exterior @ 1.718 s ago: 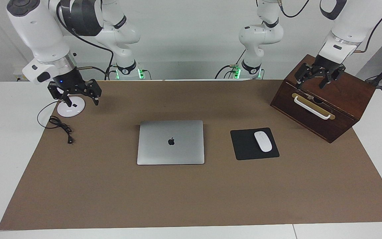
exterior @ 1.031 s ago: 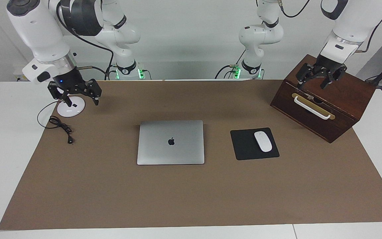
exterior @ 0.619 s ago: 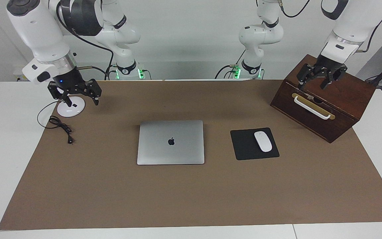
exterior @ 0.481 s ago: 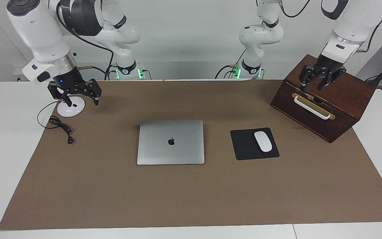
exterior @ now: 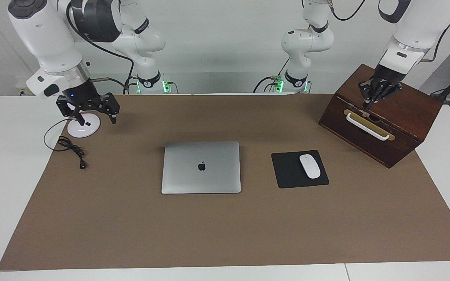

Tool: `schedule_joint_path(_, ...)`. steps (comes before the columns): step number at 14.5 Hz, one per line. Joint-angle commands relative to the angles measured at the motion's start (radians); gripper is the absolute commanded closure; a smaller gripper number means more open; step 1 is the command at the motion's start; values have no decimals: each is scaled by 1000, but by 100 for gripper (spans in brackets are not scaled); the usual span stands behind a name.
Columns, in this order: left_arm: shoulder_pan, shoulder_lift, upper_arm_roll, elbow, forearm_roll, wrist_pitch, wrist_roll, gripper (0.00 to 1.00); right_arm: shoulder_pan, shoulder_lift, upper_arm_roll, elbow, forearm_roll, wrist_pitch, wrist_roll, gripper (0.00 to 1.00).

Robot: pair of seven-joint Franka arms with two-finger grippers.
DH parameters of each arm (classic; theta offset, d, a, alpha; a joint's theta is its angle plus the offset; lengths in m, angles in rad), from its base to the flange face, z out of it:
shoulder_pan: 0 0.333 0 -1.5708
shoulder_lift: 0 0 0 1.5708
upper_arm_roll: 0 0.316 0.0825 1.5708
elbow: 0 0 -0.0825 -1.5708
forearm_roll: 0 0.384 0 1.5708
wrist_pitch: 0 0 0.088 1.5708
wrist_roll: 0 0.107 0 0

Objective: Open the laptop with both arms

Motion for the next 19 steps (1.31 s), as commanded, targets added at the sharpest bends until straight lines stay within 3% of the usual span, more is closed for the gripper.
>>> schedule_joint_path(1, -2, -10, -7, -19, 14, 53, -3, 100, 0, -23, 2, -29, 23, 12, 10, 0)
schedule_joint_path(7, -28, -8, -7, -45, 3, 156, 0, 100, 46, -33, 4, -40, 21, 2, -38, 0)
schedule_joint_path(13, -66, -37, -8, -143, 0, 262, 6, 100, 82, -47, 8, -58, 23, -1, -51, 0)
schedule_joint_path(19, -154, -126, -8, -372, -32, 500, 17, 100, 133, -95, 8, -138, 17, -3, -57, 0)
